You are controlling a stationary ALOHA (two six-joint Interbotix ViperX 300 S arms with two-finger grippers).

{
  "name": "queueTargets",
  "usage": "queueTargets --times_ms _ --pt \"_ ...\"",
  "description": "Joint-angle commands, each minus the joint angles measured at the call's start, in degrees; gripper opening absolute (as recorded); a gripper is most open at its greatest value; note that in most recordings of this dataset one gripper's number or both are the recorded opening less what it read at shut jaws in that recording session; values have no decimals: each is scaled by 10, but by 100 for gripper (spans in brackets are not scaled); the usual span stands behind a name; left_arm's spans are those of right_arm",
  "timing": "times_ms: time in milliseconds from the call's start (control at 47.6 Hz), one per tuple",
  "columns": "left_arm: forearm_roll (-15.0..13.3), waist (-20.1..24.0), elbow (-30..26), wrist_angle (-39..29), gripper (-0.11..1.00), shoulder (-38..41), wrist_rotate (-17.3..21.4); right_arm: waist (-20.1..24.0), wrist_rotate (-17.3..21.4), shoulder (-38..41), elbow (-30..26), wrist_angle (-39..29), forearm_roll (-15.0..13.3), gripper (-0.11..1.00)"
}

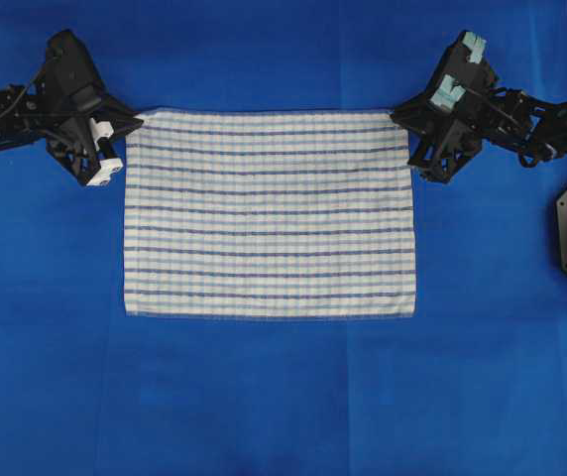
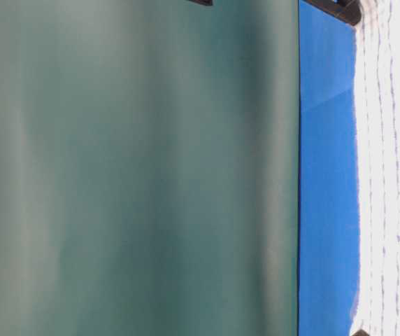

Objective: Fold the blue towel.
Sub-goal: 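Pull the top edge down toward the bottom edge with both grippers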

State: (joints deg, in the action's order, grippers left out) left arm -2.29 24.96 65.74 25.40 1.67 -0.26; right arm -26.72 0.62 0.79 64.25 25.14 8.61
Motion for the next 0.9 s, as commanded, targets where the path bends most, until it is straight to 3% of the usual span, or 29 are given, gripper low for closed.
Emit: queueTargets --times_ms 0,273,546,882 --pt "-1 -4 -2 -4 3 -4 1 -2 0 -4 -5 4 -1 29" --pt "-1 -5 -4 -22 3 -53 11 -2 1 -44 -3 -4 -1 29" --pt "1 -4 -3 -62 3 -133 12 -1 1 -124 2 -59 -1 29" --pt "1 -12 3 -64 3 -142 10 11 3 -134 2 -66 1 29"
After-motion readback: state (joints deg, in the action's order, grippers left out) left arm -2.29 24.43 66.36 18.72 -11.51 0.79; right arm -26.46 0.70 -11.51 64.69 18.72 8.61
